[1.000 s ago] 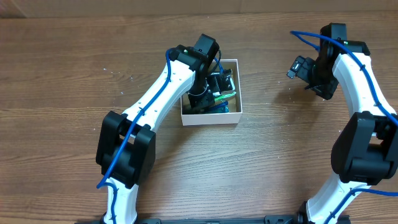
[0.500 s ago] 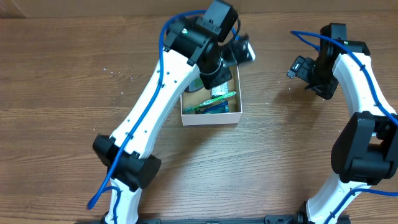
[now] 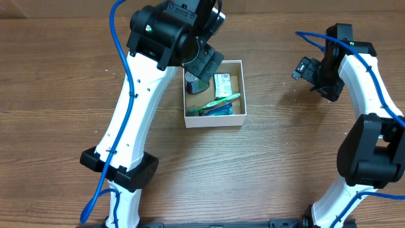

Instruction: Pack container

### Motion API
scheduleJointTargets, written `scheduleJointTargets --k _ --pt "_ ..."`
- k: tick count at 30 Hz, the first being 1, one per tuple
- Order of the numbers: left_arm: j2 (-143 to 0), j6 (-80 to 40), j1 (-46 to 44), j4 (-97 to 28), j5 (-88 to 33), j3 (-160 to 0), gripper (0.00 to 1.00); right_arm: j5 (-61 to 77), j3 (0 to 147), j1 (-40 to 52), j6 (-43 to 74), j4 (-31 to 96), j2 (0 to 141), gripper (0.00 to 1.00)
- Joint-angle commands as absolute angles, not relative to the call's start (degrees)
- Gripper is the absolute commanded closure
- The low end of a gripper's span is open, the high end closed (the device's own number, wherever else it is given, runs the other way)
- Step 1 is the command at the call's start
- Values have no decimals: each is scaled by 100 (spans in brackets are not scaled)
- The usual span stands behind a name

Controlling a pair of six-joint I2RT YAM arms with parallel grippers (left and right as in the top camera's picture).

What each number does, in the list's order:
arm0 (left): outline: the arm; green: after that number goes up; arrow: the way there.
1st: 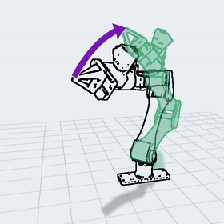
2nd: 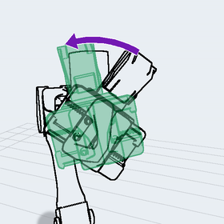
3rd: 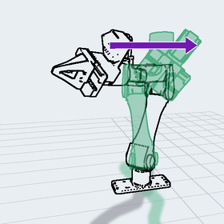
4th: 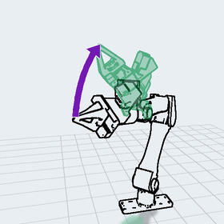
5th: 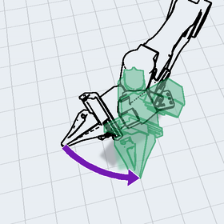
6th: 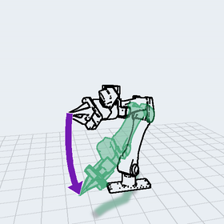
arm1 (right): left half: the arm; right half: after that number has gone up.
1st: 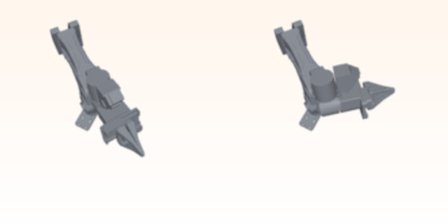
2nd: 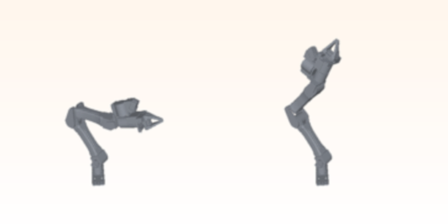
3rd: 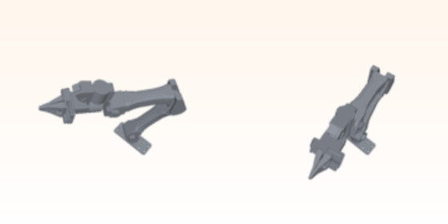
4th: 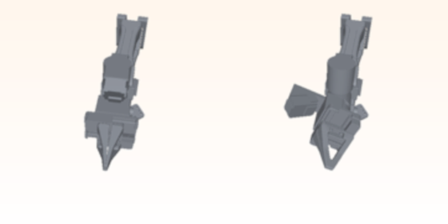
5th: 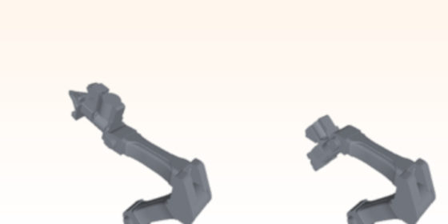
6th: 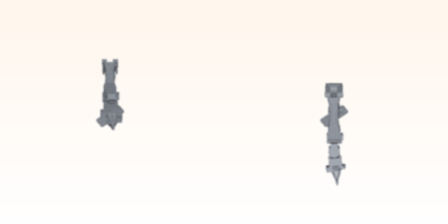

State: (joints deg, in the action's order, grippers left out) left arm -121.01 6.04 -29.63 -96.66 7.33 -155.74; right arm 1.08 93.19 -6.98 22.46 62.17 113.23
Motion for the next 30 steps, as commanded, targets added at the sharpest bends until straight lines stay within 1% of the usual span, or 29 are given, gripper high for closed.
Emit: scheduleJointTargets --k 1,9,21,26,30 --pt "-11983 152 -2969 -9679 749 -15659 0 75 9327 -679 2274 6193 11295 0" --pt "-11754 134 -2838 -9679 954 -15659 0 75 9327 -679 2274 6193 11295 0" --pt "-10171 134 -2001 -9679 945 -15585 0 75 9327 -679 2274 6193 11295 0" --pt "-9386 123 -1643 -9557 928 -14971 0 75 9327 -679 2274 6193 11295 0" --pt "-8604 128 -1444 -8600 749 -13793 0 75 9327 -679 2274 6193 11295 0"
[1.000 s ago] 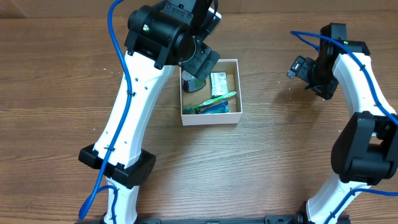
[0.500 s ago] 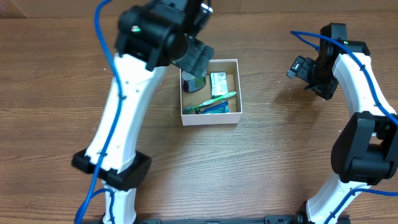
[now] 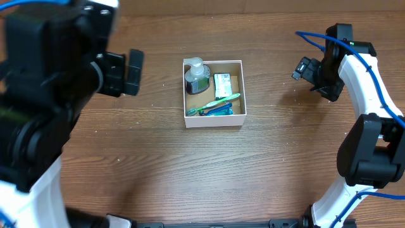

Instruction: Pack container

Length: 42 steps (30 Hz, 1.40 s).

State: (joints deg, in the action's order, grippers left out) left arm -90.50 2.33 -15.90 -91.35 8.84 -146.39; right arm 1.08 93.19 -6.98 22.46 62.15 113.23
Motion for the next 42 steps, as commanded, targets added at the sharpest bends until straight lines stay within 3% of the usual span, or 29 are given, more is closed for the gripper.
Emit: scheduleJointTargets --k 1,10,17,34,42 --pt "-8324 128 -1402 -8149 644 -13279 0 75 9327 -679 2274 6193 11295 0" --pt "-6294 102 -976 -4405 -64 -8847 0 75 9327 -679 2274 6193 11295 0" --pt "-4856 -25 -792 -2366 -134 -6082 0 75 9327 -679 2274 6193 11295 0" --pt "-1514 -351 -388 1278 -346 -1393 0 75 9327 -679 2274 6193 11295 0" --pt "-668 -694 62 1393 -456 -622 0 75 9327 -679 2274 6193 11295 0"
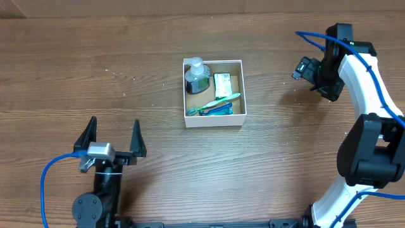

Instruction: Pack container

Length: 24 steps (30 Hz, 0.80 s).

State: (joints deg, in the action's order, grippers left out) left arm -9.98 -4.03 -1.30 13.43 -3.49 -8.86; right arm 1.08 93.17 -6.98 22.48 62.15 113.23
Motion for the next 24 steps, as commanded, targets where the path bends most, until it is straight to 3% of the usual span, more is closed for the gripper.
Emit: scheduleJointTargets --k 1,11,24 --pt "-587 -735 106 1391 -454 -545 0 75 9327 -679 2274 6193 11295 0" --pt "-263 -731 421 1308 -447 -119 0 75 9327 -679 2274 6193 11295 0" --pt "-14 -733 711 -145 -427 -30 0 75 9327 -679 2274 6193 11295 0"
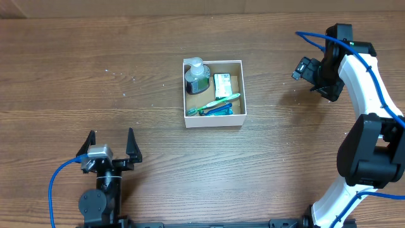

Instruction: Pack container

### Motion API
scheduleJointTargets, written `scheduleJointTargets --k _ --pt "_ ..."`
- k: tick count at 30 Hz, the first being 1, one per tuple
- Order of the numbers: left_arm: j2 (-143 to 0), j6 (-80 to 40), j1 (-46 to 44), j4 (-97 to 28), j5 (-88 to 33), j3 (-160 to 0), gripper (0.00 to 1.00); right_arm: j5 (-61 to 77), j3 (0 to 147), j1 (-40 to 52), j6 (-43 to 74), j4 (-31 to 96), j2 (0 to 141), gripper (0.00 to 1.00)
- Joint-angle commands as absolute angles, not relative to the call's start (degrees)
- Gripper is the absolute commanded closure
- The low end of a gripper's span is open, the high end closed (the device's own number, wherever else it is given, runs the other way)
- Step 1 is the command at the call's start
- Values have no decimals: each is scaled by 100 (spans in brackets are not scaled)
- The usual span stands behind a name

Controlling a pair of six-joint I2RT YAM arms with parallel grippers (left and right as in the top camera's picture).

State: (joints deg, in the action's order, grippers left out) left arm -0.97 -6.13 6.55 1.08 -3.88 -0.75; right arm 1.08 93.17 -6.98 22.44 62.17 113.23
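Observation:
A white box (213, 120) sits mid-table. Inside it stand a clear pump bottle (197, 76), a small white-and-green packet (222, 84), and green and blue toothbrushes (215, 104). My left gripper (109, 142) is open near the front left of the table, folded back over its base, holding nothing. My right gripper (304, 68) hovers at the far right, well away from the box; its fingers point away and their gap is hidden.
Bare wooden tabletop (95, 69) surrounds the box on all sides. Blue cables run along both arms. The right arm's white links (367, 95) rise along the right edge.
The left gripper has drawn slightly further back toward its base at the front left, still open. The box, its contents and the right arm are unchanged.
The left gripper was over the box's left corner, at the pump bottle. Then it was away at the left, with the bottle standing in the box. Later the arm was folded at the front left, and it sits there now. The right arm never moved.

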Motion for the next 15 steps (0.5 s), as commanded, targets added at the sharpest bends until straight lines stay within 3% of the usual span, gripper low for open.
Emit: scheduleJointTargets --k 1,15 --pt "-14 -733 711 -276 -451 -30 0 75 9327 -679 2274 6193 11295 0" --pt "-25 -731 711 -419 -408 -30 0 75 9327 -679 2274 6193 11295 0"
